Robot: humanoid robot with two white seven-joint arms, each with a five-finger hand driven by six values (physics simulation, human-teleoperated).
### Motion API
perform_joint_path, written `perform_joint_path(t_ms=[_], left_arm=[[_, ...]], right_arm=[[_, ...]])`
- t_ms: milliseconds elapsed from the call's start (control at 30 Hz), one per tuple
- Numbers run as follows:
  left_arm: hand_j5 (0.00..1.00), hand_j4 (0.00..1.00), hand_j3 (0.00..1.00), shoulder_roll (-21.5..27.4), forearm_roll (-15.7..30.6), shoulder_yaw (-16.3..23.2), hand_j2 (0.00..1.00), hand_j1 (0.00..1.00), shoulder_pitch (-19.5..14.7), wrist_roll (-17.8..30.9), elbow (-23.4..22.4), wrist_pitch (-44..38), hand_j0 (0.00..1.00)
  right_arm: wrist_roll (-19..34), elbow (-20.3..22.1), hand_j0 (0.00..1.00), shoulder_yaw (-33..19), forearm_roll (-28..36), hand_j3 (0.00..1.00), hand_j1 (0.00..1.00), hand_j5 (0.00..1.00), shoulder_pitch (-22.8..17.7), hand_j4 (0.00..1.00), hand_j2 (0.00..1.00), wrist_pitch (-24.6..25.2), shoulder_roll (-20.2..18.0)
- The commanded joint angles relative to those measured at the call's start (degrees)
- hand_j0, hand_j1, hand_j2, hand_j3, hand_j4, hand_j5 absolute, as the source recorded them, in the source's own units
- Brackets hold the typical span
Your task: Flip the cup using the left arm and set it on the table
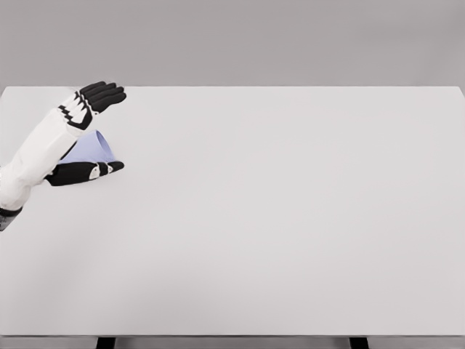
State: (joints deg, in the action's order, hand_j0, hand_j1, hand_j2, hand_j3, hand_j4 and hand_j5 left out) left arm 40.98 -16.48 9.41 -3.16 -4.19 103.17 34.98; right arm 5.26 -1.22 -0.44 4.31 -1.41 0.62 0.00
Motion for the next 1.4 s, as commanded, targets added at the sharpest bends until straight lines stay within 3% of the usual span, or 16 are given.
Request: perform_joint_path(t_ms=[0,67,233,333,467,567,733,867,933,1033,1300,1367], left_arm=[[1.00,1.00,1.00,0.07,0.30,2.71,1.00,1.00,0.00,-0.03,0.01,0.02,1.00],[1.00,1.00,1.00,0.24,0.39,3.51,1.00,1.00,-0.70,-0.12,-0.43,0.02,1.00],[1.00,1.00,1.00,2.44,0.83,4.12,1.00,1.00,-1.75,-0.38,0.01,-12.38,1.00],[1.00,1.00,1.00,3.50,6.54,5.00,1.00,1.00,-2.11,-0.38,0.01,-23.81,1.00],[1.00,1.00,1.00,5.25,12.78,5.70,1.00,1.00,-2.37,-0.47,0.01,-30.93,1.00],[1.00,1.00,1.00,10.87,20.16,8.77,1.00,1.00,-3.60,-0.29,0.01,-37.79,1.00],[1.00,1.00,1.00,16.41,26.05,15.97,1.00,1.00,-7.20,-0.21,0.01,-38.49,1.00],[1.00,1.00,1.00,18.00,27.90,21.79,1.00,1.00,-10.72,-0.73,0.01,-40.33,1.00],[1.00,1.00,1.00,18.18,28.43,21.88,1.00,1.00,-11.07,-1.00,0.01,-42.80,1.00],[1.00,1.00,1.00,18.18,28.43,22.40,1.00,1.00,-11.07,-6.53,0.01,-46.75,1.00],[1.00,1.00,1.00,17.38,28.60,23.63,1.00,1.00,-11.34,-9.70,0.01,-50.89,1.00],[1.00,1.00,1.00,17.38,30.97,24.51,1.00,1.00,-11.86,-9.61,0.01,-51.06,1.00]], right_arm=[[0.01,-0.01,1.00,0.01,0.00,1.00,1.00,1.00,0.00,1.00,1.00,0.00,0.00],[0.01,-0.01,1.00,0.01,0.00,1.00,1.00,1.00,0.09,1.00,1.00,0.00,0.00],[0.01,-0.01,1.00,0.01,0.00,1.00,1.00,1.00,0.09,1.00,1.00,0.00,0.00],[0.01,-0.01,1.00,0.01,0.00,1.00,1.00,1.00,0.00,1.00,1.00,0.00,0.00],[0.01,-0.01,1.00,0.01,0.00,1.00,1.00,1.00,0.00,1.00,1.00,0.00,0.00],[0.01,-0.01,1.00,0.01,0.00,1.00,1.00,1.00,0.00,1.00,1.00,0.00,0.00],[0.01,-0.01,1.00,0.01,0.00,1.00,1.00,1.00,0.09,1.00,1.00,0.00,0.00],[0.01,-0.01,1.00,0.01,0.00,1.00,1.00,1.00,0.09,1.00,1.00,0.00,0.00],[0.01,-0.01,1.00,0.01,0.00,1.00,1.00,1.00,0.00,1.00,1.00,0.00,0.00],[0.01,-0.01,1.00,0.01,0.00,1.00,1.00,1.00,0.09,1.00,1.00,0.00,0.00],[0.01,-0.01,1.00,0.01,0.00,1.00,1.00,1.00,0.09,1.00,1.00,0.00,0.00],[0.01,-0.01,1.00,0.01,0.00,1.00,1.00,1.00,0.09,1.00,1.00,0.00,0.00]])
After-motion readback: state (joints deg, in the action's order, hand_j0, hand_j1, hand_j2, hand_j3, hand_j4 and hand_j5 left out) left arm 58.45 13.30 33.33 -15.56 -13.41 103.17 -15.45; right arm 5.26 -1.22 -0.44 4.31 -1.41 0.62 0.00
